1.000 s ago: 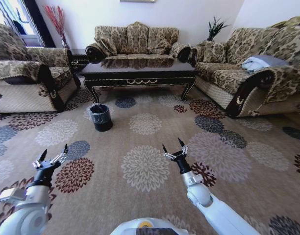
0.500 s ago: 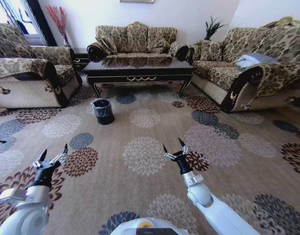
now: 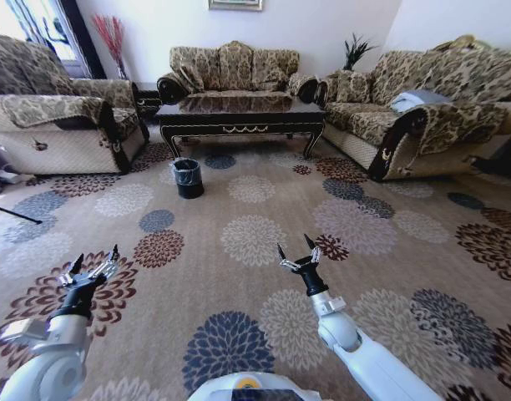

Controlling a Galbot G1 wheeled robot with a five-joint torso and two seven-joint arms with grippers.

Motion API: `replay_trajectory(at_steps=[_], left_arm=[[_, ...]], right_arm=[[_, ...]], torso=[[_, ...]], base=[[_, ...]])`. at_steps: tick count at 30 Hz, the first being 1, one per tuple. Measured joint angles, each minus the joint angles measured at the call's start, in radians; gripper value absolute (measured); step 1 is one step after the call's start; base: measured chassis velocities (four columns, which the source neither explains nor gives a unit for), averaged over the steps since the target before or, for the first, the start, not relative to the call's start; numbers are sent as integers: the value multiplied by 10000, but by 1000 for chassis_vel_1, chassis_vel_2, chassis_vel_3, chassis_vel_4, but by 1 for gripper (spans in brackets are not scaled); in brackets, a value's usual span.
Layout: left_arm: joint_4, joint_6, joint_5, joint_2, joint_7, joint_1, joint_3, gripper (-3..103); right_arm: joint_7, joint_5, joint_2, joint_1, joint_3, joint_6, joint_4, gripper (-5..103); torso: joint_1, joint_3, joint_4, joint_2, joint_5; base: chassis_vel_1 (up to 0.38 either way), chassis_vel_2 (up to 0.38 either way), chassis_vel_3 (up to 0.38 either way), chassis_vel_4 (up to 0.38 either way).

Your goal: Move to the front of the table and pick up the trash from the floor, then place it into the trash bin.

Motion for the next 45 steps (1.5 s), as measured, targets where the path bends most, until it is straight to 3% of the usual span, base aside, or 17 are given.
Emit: replay_trajectory(at_steps=[19, 32, 45], left_arm=[[-121, -4, 19, -16, 5, 96, 15, 100], [-143, -49, 127, -99, 17, 136, 134, 100], [-37, -78, 195, -139, 33, 43, 288, 100]], right_arm=[[-97, -76, 5, -236, 146, 14, 44, 100], [53, -30, 45, -197, 38, 18, 14, 100], [-895, 172, 29, -398, 203, 490, -85, 100]], torso=[[5, 0, -1, 0, 5], [3, 0, 1, -1, 0], [3, -1, -1, -1, 3]], base=[[-18, 11, 12, -12], [120, 124, -112, -118], [3, 4, 0, -2]])
